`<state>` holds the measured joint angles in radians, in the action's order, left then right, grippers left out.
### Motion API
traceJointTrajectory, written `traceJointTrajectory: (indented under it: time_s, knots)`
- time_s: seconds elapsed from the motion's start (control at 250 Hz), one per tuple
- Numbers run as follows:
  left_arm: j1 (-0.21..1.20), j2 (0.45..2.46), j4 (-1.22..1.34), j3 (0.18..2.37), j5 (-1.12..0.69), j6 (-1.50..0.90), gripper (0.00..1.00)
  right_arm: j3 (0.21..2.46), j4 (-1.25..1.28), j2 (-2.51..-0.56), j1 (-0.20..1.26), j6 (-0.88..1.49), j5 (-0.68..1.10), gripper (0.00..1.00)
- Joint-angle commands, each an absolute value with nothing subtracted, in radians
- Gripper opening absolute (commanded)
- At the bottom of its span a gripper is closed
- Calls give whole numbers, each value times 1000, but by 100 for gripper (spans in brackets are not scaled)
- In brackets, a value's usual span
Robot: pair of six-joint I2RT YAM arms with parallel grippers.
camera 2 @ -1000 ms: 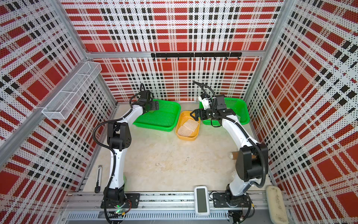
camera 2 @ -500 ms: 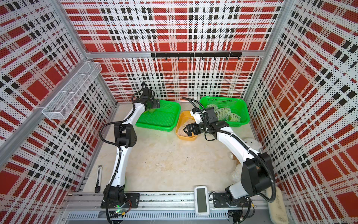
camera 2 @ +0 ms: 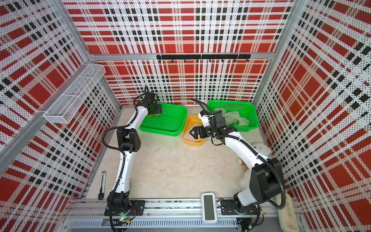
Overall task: Sleeve custard apples in foam nets
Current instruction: Pick up the custard apple from the basket.
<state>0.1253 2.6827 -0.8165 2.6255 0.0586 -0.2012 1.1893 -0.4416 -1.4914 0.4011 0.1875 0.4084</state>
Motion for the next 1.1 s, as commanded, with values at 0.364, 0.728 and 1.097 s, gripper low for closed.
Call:
traceJointTrajectory:
  time_s: [0.364,0.728,1.097]
  knots:
    - [101,2761,-829,2704,-101,-257,86,1192,-395,-1483,416,210,416,100]
    - [147,2783,-739,2607,-45,-336,86,1192,-444,-1436,416,186,385,100]
    - [153,2752,-610,2551,-65,-387,61,1167,-447,-1480,422,194,407,100]
